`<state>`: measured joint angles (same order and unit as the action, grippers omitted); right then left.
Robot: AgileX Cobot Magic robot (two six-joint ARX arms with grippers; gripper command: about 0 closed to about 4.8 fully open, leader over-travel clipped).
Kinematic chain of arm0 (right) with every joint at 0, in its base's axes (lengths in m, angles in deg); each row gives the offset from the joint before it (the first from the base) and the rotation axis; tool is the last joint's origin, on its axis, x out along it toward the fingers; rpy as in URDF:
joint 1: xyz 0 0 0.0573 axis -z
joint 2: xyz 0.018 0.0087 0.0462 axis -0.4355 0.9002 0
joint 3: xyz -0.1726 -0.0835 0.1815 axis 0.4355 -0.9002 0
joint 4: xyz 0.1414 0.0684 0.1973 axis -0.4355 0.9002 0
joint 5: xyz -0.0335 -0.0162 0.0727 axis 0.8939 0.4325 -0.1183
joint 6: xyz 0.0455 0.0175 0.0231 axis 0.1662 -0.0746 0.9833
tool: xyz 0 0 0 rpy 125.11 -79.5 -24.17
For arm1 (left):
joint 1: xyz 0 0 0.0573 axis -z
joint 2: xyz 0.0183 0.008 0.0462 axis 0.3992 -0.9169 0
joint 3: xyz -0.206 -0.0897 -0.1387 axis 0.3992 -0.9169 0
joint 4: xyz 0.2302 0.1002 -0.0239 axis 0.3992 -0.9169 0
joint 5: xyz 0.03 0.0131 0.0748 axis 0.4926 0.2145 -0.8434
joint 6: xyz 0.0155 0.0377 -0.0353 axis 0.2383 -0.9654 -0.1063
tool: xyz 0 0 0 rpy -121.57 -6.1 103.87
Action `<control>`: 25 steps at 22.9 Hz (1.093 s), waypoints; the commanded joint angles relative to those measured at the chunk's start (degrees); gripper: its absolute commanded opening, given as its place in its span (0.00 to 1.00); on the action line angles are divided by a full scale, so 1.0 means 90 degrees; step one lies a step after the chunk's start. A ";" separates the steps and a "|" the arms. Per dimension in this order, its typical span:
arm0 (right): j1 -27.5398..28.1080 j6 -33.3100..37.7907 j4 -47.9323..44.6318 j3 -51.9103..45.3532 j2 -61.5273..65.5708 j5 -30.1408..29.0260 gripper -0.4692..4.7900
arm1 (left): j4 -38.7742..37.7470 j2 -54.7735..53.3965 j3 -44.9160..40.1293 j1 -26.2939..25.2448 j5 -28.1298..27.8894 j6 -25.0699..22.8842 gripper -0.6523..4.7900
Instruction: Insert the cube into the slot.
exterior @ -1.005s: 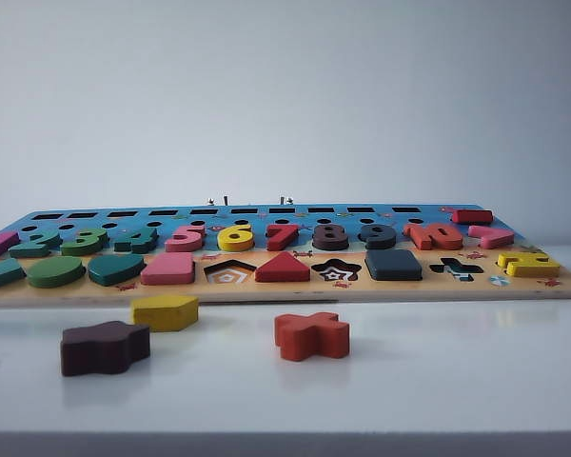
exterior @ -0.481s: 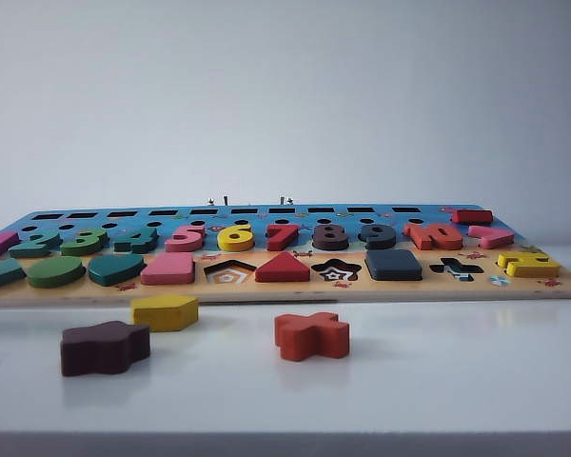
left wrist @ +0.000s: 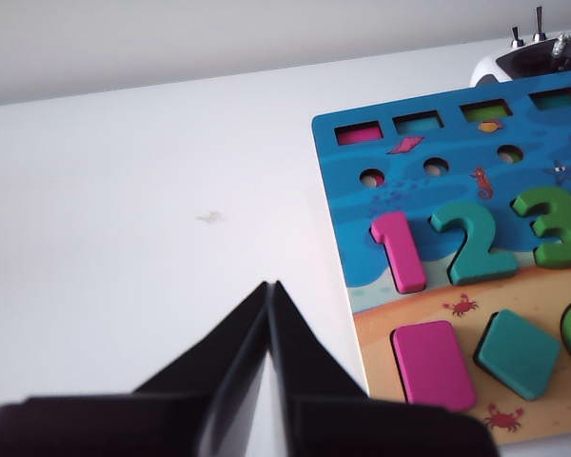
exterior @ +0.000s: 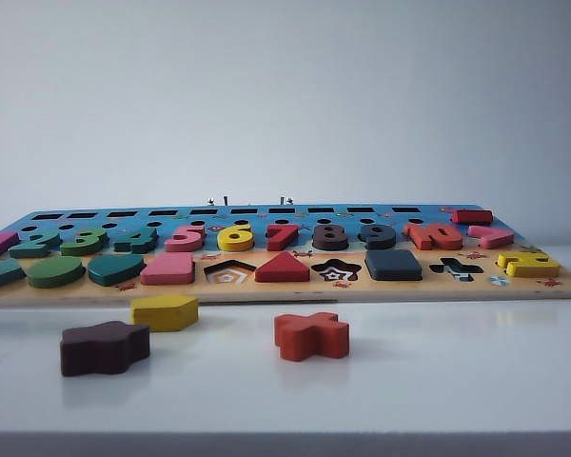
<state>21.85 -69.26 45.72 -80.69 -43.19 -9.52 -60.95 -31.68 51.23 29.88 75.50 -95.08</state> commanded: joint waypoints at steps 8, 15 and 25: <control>0.0007 -0.0022 0.0155 0.0000 -0.0012 0.0029 0.09 | 0.0090 -0.0005 0.0022 -0.0002 0.0005 0.0066 0.15; -0.0002 -0.0022 0.0272 0.0000 -0.0012 0.0022 0.09 | 0.0090 -0.0005 0.0022 -0.0002 0.0005 0.0066 0.15; -0.0002 -0.0022 0.0272 0.0000 -0.0012 0.0022 0.09 | 0.0117 -0.0005 0.0022 -0.0002 0.0005 0.0066 0.15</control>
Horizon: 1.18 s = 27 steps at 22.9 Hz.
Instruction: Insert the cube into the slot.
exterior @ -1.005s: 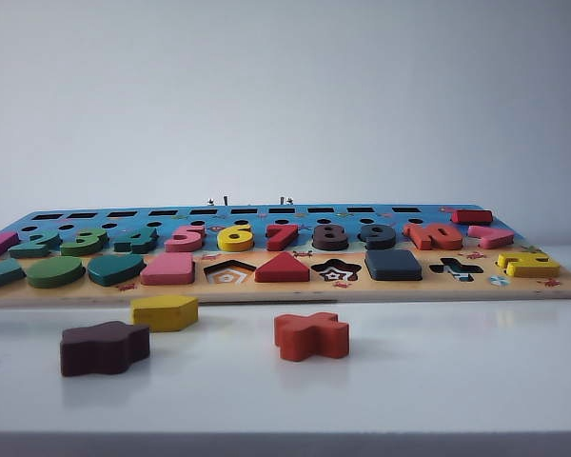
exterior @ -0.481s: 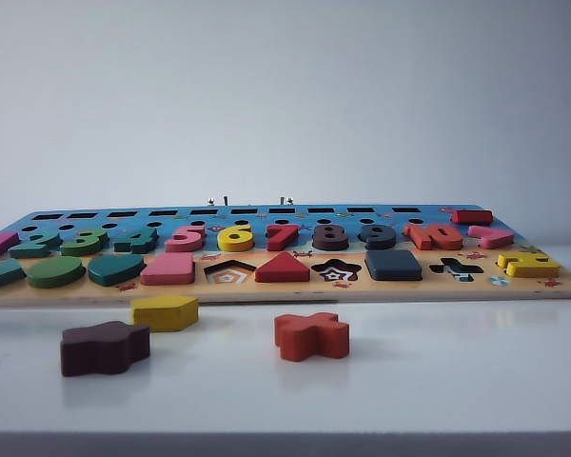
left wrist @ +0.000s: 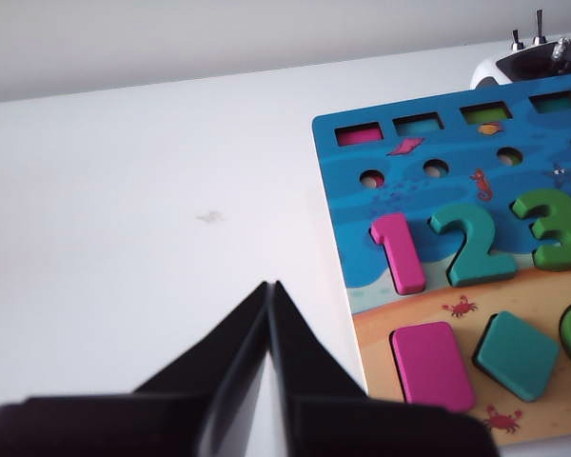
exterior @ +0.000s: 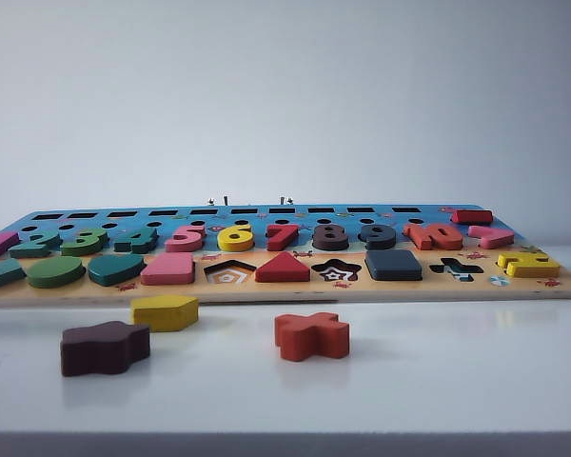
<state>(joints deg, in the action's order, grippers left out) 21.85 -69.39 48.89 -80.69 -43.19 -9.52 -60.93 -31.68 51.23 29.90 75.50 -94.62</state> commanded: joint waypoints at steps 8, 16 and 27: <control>-0.0002 -0.0007 -0.0080 0.0000 -0.0012 0.0022 0.09 | 0.0240 -0.0005 0.0022 -0.0010 0.0002 0.0015 0.15; -0.0002 -0.0007 -0.0080 0.0000 -0.0012 0.0022 0.09 | 0.0233 -0.0005 0.0022 -0.0012 0.0005 0.0015 0.15; -0.0002 -0.0007 -0.0080 0.0000 -0.0012 0.0022 0.09 | 0.0231 -0.0005 0.0022 -0.0010 0.0005 0.0015 0.15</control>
